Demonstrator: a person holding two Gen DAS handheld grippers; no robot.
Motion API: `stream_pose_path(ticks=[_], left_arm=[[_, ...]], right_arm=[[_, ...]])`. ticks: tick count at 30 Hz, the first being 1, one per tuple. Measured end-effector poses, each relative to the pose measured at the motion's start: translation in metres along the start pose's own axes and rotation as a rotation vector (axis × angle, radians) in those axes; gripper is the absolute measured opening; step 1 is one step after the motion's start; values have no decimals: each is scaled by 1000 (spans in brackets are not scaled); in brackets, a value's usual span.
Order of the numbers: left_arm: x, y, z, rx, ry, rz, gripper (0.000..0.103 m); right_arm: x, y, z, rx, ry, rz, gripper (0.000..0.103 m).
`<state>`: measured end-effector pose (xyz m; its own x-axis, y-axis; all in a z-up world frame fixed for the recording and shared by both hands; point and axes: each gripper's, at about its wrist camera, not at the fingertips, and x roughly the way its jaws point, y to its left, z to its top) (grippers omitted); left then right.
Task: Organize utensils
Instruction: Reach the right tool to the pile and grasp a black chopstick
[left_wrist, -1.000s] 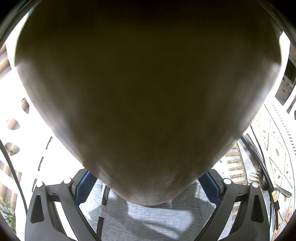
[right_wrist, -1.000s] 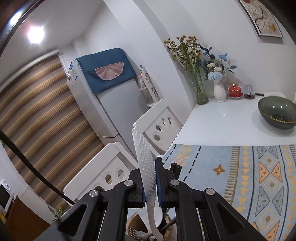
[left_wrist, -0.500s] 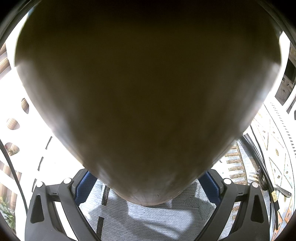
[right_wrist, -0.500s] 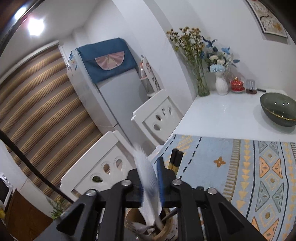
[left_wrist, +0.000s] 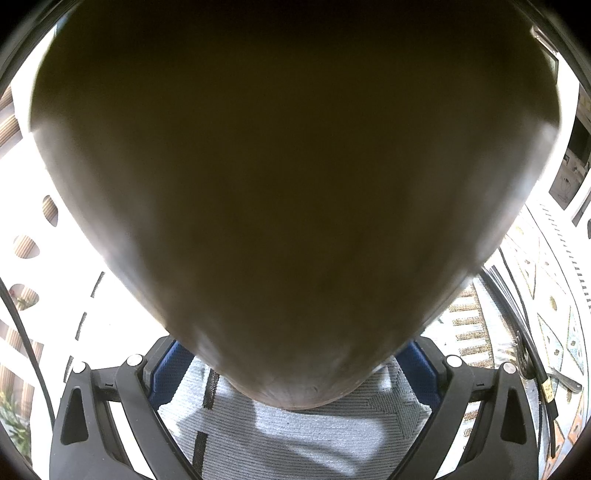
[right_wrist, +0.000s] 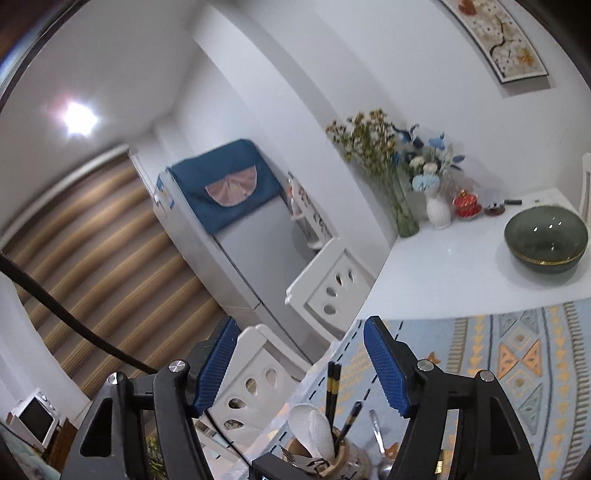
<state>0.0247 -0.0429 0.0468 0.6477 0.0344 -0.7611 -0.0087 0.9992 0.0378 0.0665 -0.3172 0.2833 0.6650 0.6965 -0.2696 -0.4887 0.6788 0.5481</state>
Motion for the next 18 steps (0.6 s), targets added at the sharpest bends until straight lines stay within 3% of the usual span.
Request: stream_pose_path(ticks=[4, 9, 15, 18], left_arm=[[0, -2, 0, 0, 0, 0, 98], [0, -1, 0, 0, 0, 0, 98], [0, 0, 0, 0, 0, 0, 98], [0, 0, 0, 0, 0, 0, 98]], right_arm=[[-31, -20, 5, 28, 8, -42, 74], [-43, -47, -12, 41, 99, -217, 74], [-11, -86, -59, 63, 379, -425, 74], [11, -104, -85, 70, 496, -467, 59]])
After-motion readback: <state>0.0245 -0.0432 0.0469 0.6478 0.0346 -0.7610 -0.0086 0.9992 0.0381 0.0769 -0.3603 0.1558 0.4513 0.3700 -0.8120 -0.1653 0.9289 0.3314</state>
